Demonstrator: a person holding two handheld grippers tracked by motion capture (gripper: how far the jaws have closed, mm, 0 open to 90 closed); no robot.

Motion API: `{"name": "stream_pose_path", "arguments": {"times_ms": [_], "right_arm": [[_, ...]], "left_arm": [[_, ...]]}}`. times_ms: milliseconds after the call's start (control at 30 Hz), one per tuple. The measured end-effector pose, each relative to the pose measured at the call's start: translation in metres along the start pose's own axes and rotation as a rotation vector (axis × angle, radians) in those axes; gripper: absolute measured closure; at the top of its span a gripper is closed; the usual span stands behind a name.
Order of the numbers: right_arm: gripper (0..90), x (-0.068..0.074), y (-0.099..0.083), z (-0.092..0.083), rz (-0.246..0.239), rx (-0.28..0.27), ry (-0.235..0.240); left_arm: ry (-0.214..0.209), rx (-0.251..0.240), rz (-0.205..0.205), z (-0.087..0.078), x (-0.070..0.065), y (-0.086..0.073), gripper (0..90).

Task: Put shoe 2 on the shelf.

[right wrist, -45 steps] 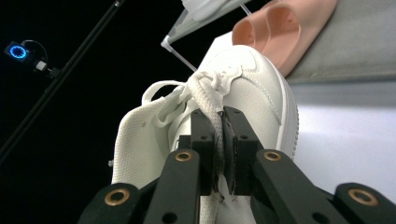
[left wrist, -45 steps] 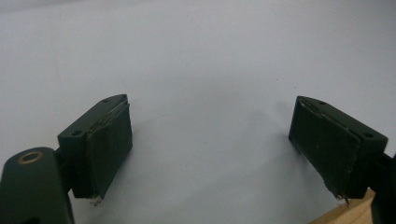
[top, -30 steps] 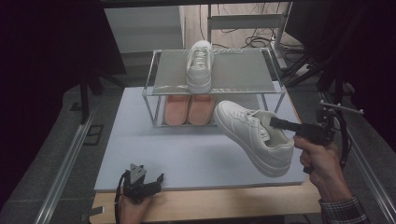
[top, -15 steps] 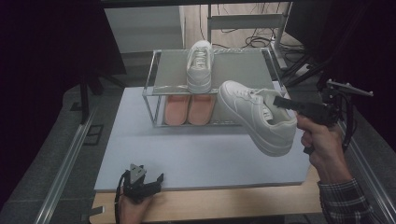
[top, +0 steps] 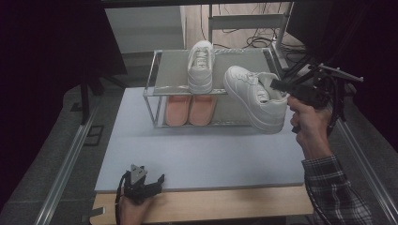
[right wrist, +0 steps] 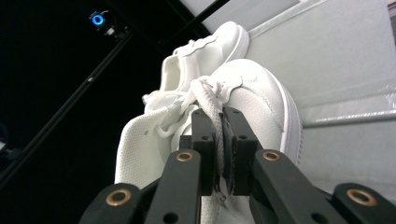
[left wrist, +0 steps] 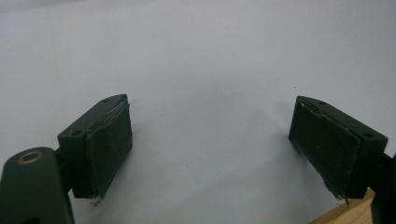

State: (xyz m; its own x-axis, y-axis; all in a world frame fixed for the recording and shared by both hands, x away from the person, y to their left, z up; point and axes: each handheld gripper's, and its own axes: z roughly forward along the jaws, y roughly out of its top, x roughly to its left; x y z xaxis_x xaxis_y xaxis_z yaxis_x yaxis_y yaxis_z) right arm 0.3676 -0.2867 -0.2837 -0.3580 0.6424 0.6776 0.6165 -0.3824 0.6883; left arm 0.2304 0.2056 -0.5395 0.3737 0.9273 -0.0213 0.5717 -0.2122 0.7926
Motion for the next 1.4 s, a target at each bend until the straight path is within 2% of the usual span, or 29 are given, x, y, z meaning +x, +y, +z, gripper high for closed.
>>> {"name": "stream_pose_path", "arguments": {"times_ms": [400, 800, 867, 967, 1067, 1167, 1267, 1400], "right_arm": [[84.5, -0.013, 0.007, 0.042, -0.008, -0.055, -0.064], [83.6, -0.018, 0.015, 0.076, -0.022, -0.112, -0.123], [80.4, -0.018, 0.016, 0.081, -0.046, -0.112, -0.127], [74.6, -0.017, 0.017, 0.082, -0.031, -0.094, -0.098], [61.2, -0.017, 0.017, 0.083, -0.043, -0.073, -0.106], [55.4, -0.018, 0.016, 0.082, -0.037, -0.068, -0.102], [51.0, -0.020, 0.016, 0.081, -0.017, -0.063, -0.089], [49.7, -0.015, 0.017, 0.077, -0.035, -0.065, -0.091]], "left_arm": [[0.001, -0.002, 0.000, 0.000, 0.000, 0.000, 13.2], [0.001, -0.001, -0.001, 0.000, 0.000, 0.000, 12.9], [0.001, -0.001, -0.002, 0.001, 0.000, 0.000, 12.9], [0.001, -0.001, -0.001, 0.000, 0.000, 0.000, 12.9], [0.001, -0.001, -0.001, 0.000, 0.000, 0.000, 12.9], [0.001, -0.001, -0.002, 0.000, 0.000, 0.000, 12.9], [0.001, -0.001, -0.001, 0.000, 0.000, 0.000, 12.8], [0.001, -0.001, -0.001, 0.000, 0.000, 0.000, 12.9]]}}
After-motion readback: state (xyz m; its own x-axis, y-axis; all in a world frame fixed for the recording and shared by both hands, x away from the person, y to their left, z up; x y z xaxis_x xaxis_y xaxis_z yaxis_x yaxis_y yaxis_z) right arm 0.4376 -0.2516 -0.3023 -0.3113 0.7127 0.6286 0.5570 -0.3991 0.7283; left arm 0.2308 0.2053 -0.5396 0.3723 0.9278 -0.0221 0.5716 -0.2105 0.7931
